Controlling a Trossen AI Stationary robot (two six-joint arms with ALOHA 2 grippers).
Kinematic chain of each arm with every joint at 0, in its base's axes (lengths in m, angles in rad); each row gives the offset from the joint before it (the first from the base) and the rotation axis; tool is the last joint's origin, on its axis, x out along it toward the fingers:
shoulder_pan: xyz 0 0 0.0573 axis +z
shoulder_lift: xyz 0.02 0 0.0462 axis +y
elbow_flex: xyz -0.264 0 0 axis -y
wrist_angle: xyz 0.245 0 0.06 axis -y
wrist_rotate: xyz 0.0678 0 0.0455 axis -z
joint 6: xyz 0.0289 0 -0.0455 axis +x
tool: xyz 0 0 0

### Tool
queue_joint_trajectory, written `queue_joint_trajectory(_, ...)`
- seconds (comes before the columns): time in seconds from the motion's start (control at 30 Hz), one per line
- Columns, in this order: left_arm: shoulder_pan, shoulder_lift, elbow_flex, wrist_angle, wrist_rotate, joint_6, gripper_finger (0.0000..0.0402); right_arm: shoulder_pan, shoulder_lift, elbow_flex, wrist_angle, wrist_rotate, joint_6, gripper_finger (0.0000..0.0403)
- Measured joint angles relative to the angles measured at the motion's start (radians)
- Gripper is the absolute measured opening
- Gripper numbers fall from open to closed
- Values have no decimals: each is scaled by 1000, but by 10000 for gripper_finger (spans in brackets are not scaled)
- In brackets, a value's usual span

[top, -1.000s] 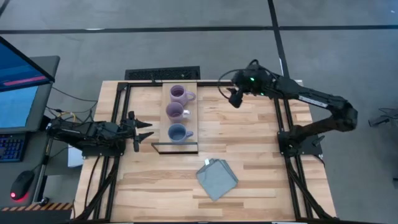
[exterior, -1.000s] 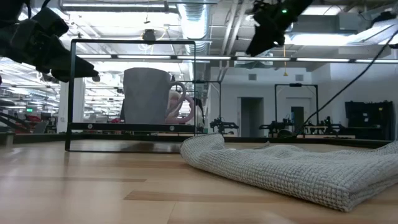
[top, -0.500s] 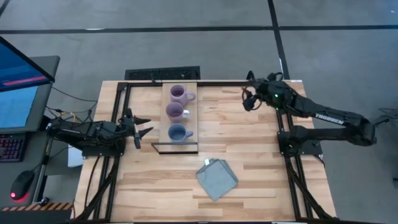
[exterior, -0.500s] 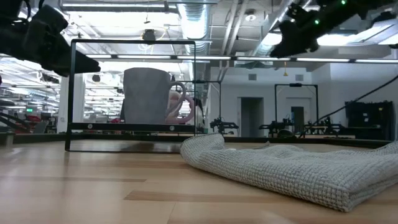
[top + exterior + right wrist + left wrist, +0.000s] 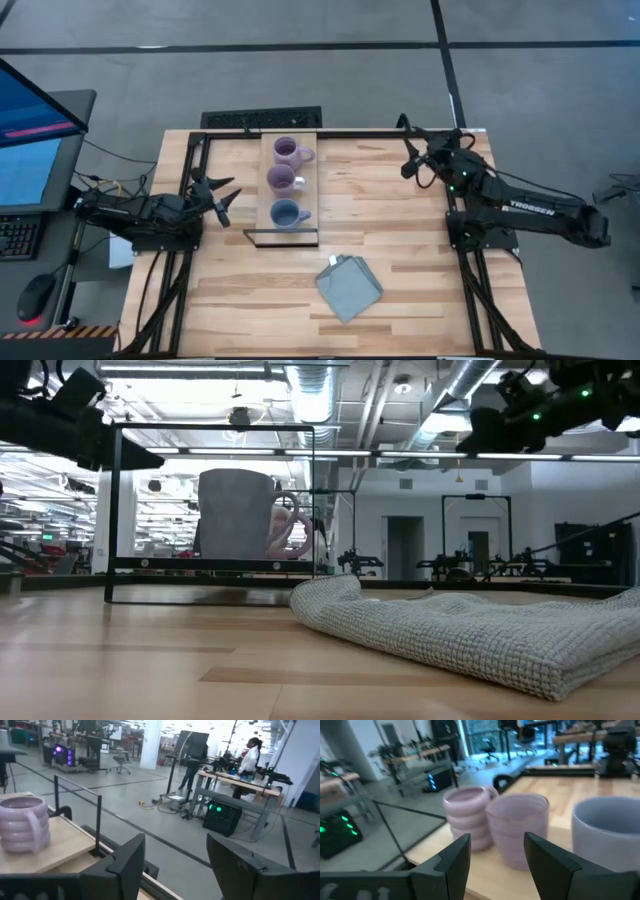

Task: Stack small to large cups/mugs on shelf
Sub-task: Return to home position

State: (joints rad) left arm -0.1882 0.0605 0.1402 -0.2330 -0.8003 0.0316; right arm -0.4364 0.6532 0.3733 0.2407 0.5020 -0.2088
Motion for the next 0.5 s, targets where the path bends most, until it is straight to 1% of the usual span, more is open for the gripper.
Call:
queue_joint_trajectory(0.1, 0, -2, 0, 51, -50, 64, 177, -17, -34, -31, 1, 1, 1, 235)
queue_joint_trajectory(0.2, 0, -5, 1, 75, -90, 106, 177, -58, -66, -59, 8, 1, 17, 235)
queue_joint_trajectory(0.33, 0, -17, 1, 75, -108, 107, 177, -117, -116, -97, 3, -9, 14, 235)
queue_joint_trajectory(0.5, 11, -36, 1, 75, -137, 119, 177, -172, -177, -161, 35, -73, 4, 235)
